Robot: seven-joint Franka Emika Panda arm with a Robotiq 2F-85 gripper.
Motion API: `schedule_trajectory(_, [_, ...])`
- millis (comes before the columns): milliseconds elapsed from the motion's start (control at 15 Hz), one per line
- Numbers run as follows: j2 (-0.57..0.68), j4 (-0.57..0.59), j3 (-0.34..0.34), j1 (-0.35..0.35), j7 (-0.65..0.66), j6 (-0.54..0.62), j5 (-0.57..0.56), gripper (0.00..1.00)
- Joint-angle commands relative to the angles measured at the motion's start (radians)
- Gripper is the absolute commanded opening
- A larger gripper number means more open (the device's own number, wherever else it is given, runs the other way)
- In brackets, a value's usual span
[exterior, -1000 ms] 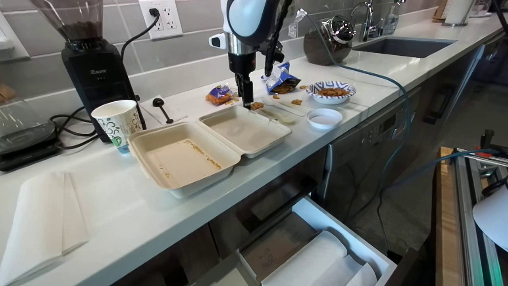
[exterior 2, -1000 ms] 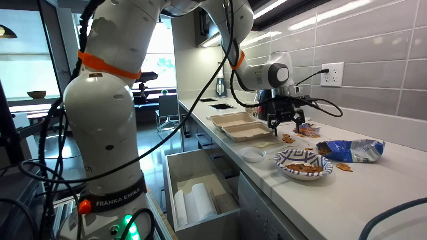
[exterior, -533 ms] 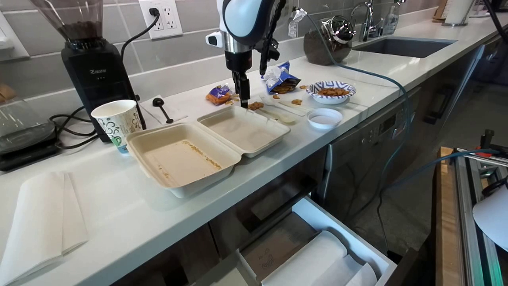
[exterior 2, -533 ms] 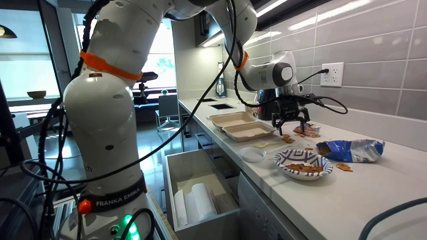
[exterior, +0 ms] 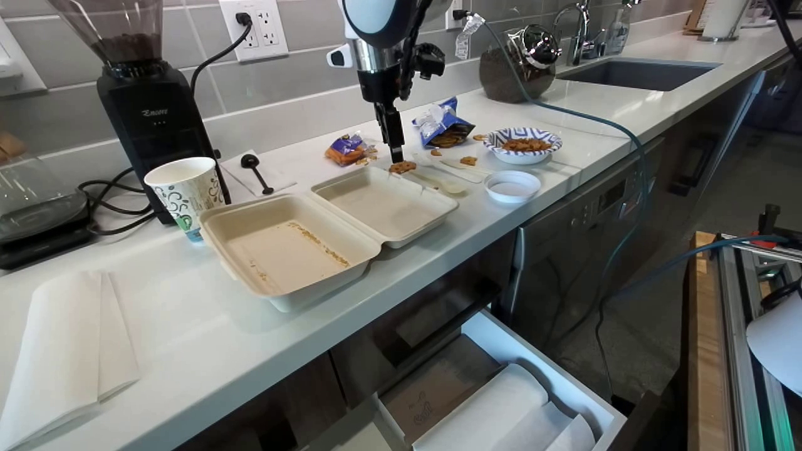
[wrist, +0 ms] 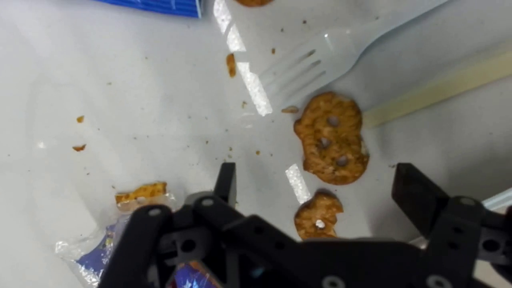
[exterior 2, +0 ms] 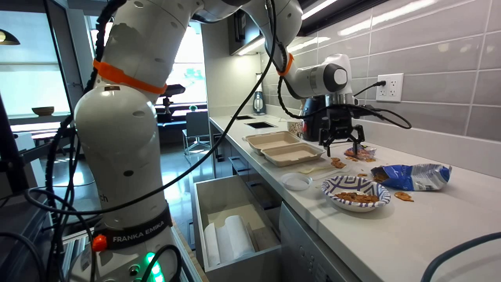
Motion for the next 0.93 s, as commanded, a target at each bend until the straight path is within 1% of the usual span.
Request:
schedule_trajectory(0, [0.019,0.036,0.008,-0.007,0.002,-0.071,0.013,1.0])
schedule_trajectory(267, [0.023,0.038,0.012,-0.01,0.014,-0.072,0.039,1.0])
schedule_trajectory(533, [0.027,0.035,0.014,-0.014,0.024,-0.043,0.055,1.0])
schedule_trajectory(667, [-0.006,-0.044,0.01,-0.022,0.022,0.004,0.052,1.0])
schedule_trajectory(867, [-0.011,-0.079,0.009,-0.032,0.021,0.016,0.056,1.0])
